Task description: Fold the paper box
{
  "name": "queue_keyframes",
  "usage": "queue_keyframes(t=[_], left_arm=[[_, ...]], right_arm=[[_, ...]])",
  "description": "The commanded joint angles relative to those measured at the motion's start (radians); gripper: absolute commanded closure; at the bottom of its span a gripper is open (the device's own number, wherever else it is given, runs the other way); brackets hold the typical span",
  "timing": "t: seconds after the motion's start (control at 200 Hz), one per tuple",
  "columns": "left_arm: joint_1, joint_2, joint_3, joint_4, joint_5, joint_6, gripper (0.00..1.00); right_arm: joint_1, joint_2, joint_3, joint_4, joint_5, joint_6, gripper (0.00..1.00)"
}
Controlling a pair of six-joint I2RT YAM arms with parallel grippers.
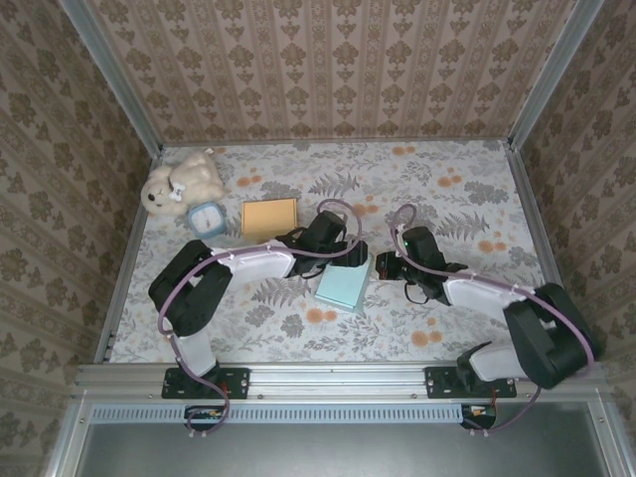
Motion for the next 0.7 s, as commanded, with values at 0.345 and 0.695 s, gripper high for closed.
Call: queue_keyframes(t=[0.345, 0.695], left_arm=[[0.011, -0.272, -0.234, 0.003, -0.069, -0.018, 0.03], [-0.055, -0.447, -0.465, 0.148, -0.019, -0.11, 0.02]], right_arm=[[0.053, -0.278, -0.129, -0.123, 0.026, 0.128, 1.0], [0.239, -0.4, -0.224, -0.216, 0.084, 0.225, 1.0]])
